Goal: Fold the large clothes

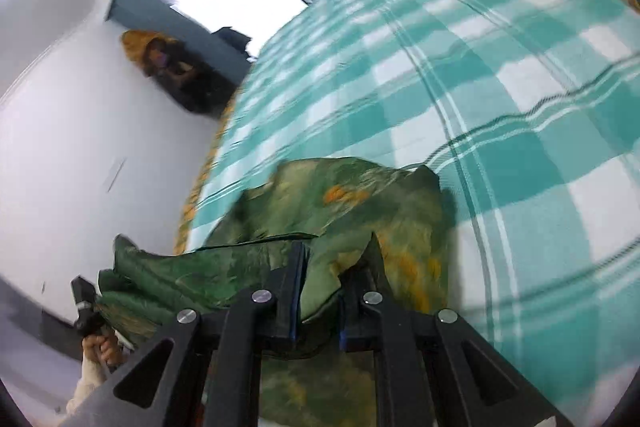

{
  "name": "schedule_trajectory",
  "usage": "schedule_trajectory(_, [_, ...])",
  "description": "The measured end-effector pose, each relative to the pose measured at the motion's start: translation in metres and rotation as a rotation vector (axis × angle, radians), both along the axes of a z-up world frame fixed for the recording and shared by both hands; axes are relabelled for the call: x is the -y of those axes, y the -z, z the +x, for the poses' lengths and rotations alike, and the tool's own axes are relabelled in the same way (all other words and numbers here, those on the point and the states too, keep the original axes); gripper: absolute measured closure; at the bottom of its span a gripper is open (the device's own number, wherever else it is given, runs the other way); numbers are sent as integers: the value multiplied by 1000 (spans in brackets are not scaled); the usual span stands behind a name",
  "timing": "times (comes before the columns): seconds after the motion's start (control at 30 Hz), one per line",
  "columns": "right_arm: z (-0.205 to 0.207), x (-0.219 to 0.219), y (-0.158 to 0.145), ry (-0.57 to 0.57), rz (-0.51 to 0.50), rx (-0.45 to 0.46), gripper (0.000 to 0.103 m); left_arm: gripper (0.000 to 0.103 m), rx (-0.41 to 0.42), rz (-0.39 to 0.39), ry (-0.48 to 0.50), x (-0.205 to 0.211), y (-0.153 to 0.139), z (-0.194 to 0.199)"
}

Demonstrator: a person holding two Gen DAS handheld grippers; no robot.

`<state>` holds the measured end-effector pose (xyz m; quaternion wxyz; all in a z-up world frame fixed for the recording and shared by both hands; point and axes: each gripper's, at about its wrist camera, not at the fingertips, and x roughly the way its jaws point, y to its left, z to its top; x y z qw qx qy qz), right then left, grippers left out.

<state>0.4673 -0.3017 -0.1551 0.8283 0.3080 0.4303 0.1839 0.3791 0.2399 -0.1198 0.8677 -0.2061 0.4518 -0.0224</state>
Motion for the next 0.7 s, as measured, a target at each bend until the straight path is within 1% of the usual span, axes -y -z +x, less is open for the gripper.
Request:
schedule_trajectory(0.03, [7,-2,11,16,-5,-21,89,85,-19,18,-5,2,11,7])
schedule_trajectory(0.07, [15,-5,23,29,-7,-45,87,80,-36,23,-9,3,21,12])
schedule_trajectory(0.1, [22,-6,33,41,3,-74,84,76,-47,12,-16,2,27,14])
schedule_trajectory(0.13, [26,-6,40,52,29,-103,82,69,-48,-9,-22,0,27,15])
schedule_trajectory(0.17, [26,-5,41,63,57,-117,77,62,-40,-46,-27,-3,24,12])
schedule_trajectory(0.2, [27,0,40,71,103,-131,70,58,-21,-113,-27,-11,19,9])
schedule_trajectory(0.23, [29,3,37,70,137,-139,66,42,1,-160,-25,-14,13,8])
schedule_trajectory(0.27, [30,7,30,65,170,-141,59,27,40,-210,-23,-22,4,3])
schedule_trajectory(0.3, [28,11,22,63,183,-131,47,21,90,-224,-34,-30,-7,-3])
schedule_trajectory(0.33, [27,14,12,62,186,-109,36,10,126,-214,-51,-36,-16,-7])
schedule_trajectory(0.37, [25,21,-3,69,178,-70,15,7,161,-200,-64,-41,-25,-13])
schedule_trajectory(0.4, [24,24,-11,79,165,-42,10,6,184,-190,-70,-47,-31,-17])
schedule_trajectory(0.43, [22,28,-20,85,144,-12,10,6,193,-185,-68,-54,-34,-21])
schedule_trajectory(0.47, [20,30,-30,82,89,11,10,6,186,-179,-61,-58,-33,-23])
schedule_trajectory(0.5, [18,29,-35,76,32,16,10,6,162,-163,-49,-60,-28,-23])
schedule_trajectory(0.53, [16,25,-39,57,-65,17,10,6,121,-144,-27,-59,-20,-21])
schedule_trajectory(0.57, [15,18,-39,33,-139,19,10,6,80,-131,-7,-57,-10,-14])
schedule_trajectory(0.6, [15,8,-36,-9,-213,18,10,6,13,-100,20,-52,6,-7])
schedule_trajectory(0.63, [15,-3,-31,-48,-264,10,10,6,-21,-63,20,-47,16,-2])
schedule_trajectory(0.7, [20,-25,-18,-98,-345,-10,10,8,-72,47,6,-31,37,12])
